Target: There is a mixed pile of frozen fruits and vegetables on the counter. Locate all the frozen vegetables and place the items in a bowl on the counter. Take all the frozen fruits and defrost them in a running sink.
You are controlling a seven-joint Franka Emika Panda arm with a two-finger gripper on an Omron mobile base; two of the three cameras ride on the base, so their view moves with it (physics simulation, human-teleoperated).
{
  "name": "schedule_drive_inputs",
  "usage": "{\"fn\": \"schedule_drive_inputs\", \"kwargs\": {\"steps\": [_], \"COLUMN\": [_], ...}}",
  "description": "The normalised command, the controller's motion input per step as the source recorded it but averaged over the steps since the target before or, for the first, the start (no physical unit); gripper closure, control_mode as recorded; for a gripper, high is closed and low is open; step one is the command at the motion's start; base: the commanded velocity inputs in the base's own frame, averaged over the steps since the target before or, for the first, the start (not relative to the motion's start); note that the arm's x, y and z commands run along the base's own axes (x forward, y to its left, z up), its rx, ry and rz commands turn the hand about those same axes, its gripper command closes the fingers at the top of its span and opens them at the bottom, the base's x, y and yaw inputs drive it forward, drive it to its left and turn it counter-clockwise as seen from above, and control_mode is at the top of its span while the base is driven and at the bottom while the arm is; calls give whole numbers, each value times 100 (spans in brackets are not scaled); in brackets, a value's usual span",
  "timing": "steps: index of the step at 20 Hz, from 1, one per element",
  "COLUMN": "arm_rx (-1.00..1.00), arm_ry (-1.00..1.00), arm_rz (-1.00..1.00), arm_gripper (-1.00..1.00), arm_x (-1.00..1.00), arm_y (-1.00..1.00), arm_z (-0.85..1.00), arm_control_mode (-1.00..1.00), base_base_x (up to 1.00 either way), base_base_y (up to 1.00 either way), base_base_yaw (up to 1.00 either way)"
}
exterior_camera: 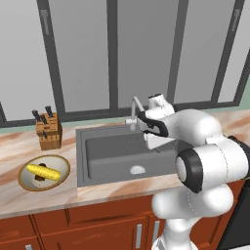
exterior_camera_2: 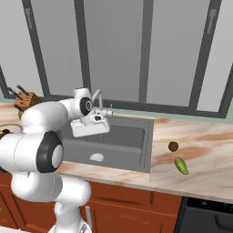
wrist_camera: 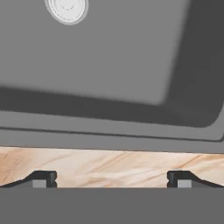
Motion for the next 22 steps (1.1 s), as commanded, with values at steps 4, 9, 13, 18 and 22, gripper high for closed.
{"fn": "schedule_drive_inputs", "kwargs": {"steps": [4, 9, 13, 18, 22], "arm_rx": [-1, -1, -4, -5, -2], "arm_ry": [1, -2, -2, -1, -2], "arm_rz": [-14, -10, -9, -5, 0], "arm_gripper": [-100, -100, -100, -100, -100], "arm_x": [0, -6, 0, 0, 0], "arm_y": [-57, -64, -59, -55, -58], "arm_z": [16, 17, 21, 21, 14], "arm_control_mode": [-100, -100, -100, -100, -100], "base_base_x": [0, 0, 0, 0, 0], "base_base_y": [0, 0, 0, 0, 0], "base_base_yaw": [0, 0, 0, 0, 0]}}
